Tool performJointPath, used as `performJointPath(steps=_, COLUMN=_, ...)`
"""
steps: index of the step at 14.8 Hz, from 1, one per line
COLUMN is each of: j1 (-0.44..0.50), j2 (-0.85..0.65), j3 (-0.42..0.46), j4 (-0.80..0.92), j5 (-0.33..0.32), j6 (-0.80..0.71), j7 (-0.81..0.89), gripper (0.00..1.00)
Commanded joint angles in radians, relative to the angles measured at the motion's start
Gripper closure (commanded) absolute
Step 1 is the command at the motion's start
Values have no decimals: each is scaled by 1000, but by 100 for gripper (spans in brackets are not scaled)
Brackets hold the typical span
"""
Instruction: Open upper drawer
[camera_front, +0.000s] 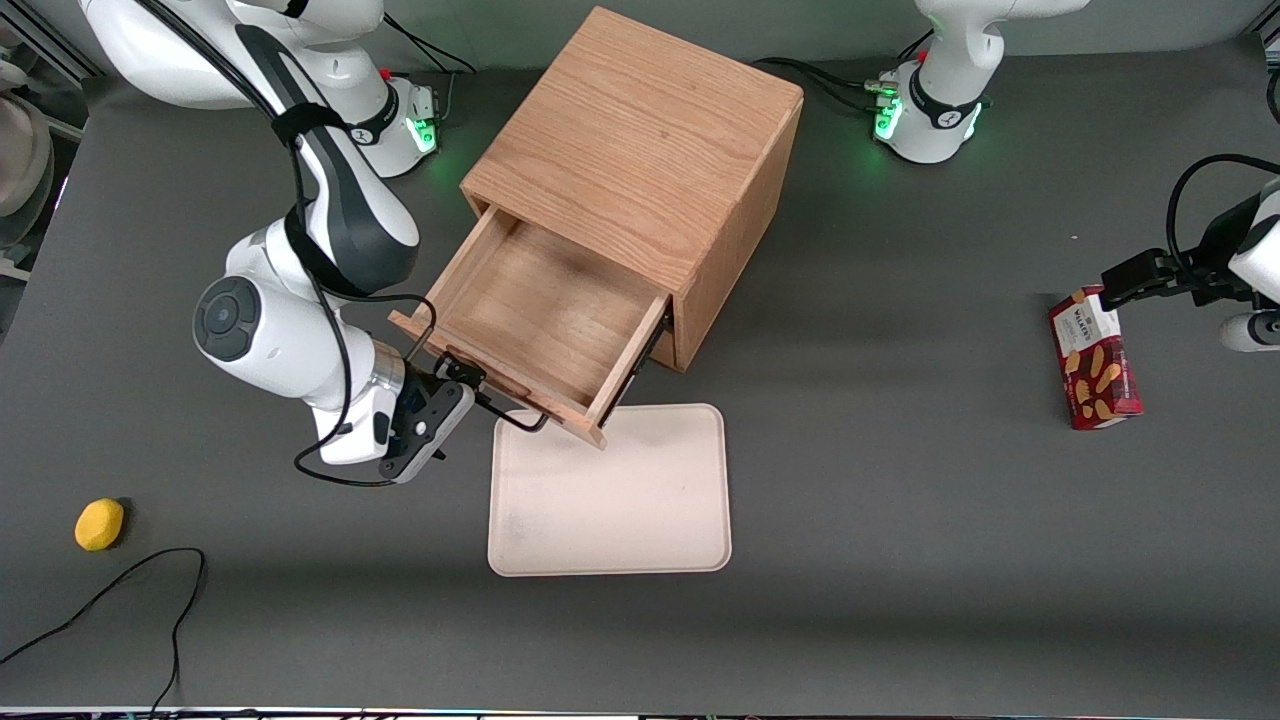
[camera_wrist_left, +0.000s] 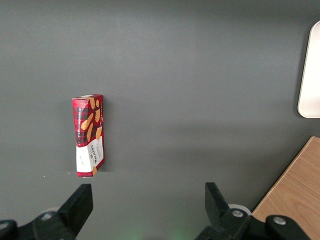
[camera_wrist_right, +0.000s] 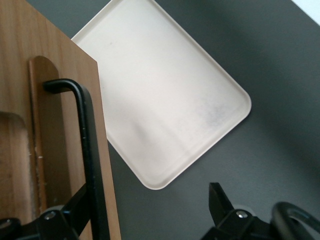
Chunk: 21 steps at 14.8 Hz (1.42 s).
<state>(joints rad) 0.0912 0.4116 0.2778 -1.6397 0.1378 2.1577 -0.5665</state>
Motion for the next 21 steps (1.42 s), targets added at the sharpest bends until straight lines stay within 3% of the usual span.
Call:
performJointPath(steps=1, j1=13, j2=23, j3=-20, j4=54, j5=-7, j6=-2, j7=-16, gripper=0)
performJointPath(steps=6, j1=16, j2=-16, j3=-46, j4=110, j5=-6, j6=-6, j7=13, gripper=0)
performJointPath(steps=11, j1=9, j2=-160, j3=-184, j4=106, j5=-1, j6=-30, j7=45, gripper=0)
performJointPath(steps=14, j1=-10, j2=-247, j3=-246, j4=97, j5=-3, j6=-161, j7=65, gripper=0)
performJointPath(steps=18, j1=-37, j2=-347, j3=-279, j4=72, j5=-17, j6=-401, j7=374, gripper=0)
performJointPath(steps=21, j1=-74, j2=-442, j3=-295, j4=-73, j5=-30, j6=-417, j7=557, gripper=0)
